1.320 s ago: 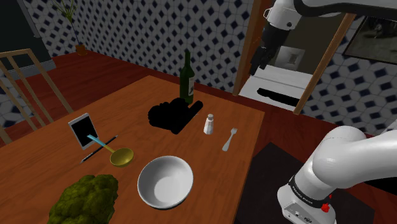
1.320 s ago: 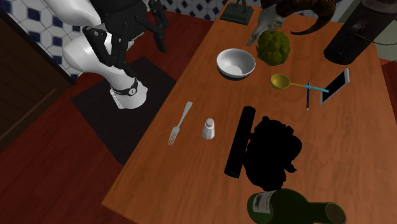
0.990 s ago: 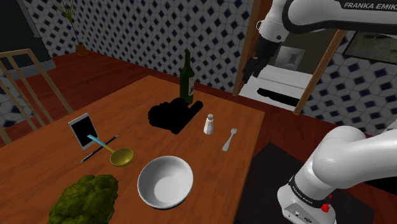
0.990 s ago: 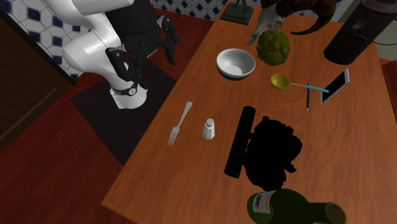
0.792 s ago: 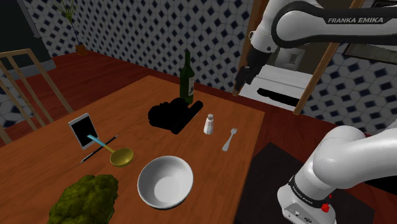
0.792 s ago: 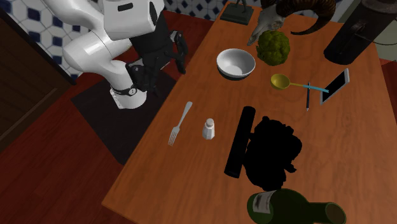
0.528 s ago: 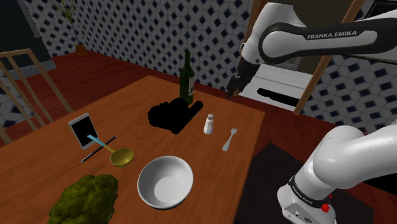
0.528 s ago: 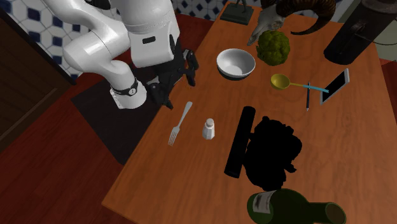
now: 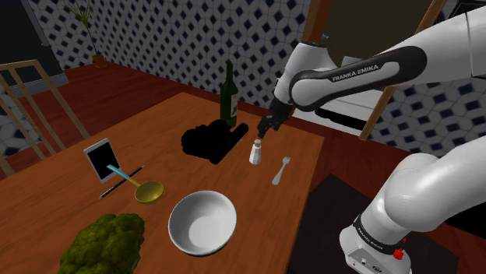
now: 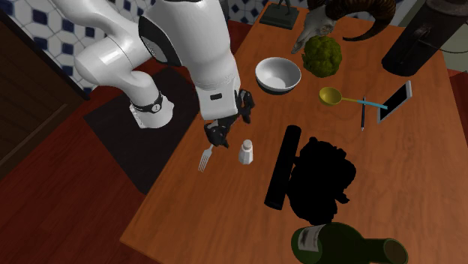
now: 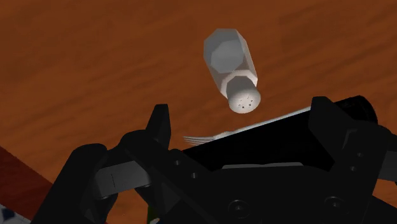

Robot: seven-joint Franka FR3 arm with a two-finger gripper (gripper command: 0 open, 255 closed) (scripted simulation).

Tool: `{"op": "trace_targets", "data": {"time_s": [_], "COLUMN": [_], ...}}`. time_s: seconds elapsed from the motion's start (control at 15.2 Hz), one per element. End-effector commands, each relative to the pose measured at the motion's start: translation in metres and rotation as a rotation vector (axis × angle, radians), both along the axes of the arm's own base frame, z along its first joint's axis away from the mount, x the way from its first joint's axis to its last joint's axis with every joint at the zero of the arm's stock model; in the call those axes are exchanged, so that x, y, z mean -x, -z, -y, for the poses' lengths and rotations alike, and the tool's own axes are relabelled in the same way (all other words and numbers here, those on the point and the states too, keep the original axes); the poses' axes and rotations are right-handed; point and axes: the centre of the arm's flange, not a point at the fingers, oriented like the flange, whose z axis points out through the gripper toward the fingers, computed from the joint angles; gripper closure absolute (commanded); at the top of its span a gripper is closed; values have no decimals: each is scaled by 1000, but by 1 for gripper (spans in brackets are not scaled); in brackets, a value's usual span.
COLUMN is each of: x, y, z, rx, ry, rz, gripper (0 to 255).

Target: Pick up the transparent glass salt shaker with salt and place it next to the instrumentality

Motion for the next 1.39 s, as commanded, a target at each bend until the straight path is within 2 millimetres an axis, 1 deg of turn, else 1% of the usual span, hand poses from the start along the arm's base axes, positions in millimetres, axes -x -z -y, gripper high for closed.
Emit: {"op": "trace_targets", "data": {"time_s": [0.0,0.59,1.06,1.12,1.32], "x": [-10,-22,-22,-22,-22], "y": [24,68,68,68,68], "z": [-10,-16,-16,-16,-16], "rx": [-8,-10,-10,-10,-10], "ry": [6,8,8,8,8], "rz": [9,10,10,10,10], "gripper": [0,0,0,255,255]}}
